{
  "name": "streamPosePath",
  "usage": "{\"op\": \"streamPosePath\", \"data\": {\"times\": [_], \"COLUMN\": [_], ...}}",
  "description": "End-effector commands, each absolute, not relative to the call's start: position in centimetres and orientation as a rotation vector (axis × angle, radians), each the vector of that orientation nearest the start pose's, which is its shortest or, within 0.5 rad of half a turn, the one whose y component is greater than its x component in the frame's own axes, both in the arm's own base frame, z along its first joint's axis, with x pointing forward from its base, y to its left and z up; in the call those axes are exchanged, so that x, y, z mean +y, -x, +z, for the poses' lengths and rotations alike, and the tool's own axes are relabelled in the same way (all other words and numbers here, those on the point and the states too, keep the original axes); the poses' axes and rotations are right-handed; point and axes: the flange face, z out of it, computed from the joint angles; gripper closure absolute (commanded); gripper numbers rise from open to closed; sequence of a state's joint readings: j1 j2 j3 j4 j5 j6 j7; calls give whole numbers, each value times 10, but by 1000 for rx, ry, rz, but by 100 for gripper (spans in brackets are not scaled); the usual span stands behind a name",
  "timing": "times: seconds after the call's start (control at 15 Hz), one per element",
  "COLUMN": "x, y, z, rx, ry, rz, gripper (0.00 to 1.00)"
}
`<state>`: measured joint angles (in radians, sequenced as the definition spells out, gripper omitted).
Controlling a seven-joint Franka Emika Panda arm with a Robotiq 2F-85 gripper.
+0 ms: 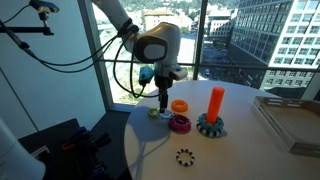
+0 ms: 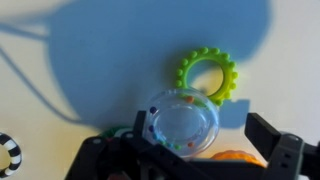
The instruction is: Put the clear ring onto the ring toss
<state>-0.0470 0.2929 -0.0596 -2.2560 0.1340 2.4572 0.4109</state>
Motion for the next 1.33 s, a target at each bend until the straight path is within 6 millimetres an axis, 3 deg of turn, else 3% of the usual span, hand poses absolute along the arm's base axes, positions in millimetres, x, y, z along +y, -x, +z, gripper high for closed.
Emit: {"op": "streamPosePath", "data": {"times": [0.0,0.6,1.27], "x": [-58,-56,-58], "y": [-542,-547,-546], "z": [217,196,199], "rx": [985,1029,1046], "ry": [2912,2891,2887], "rz": [140,167,167], "gripper": [0,0,0]}}
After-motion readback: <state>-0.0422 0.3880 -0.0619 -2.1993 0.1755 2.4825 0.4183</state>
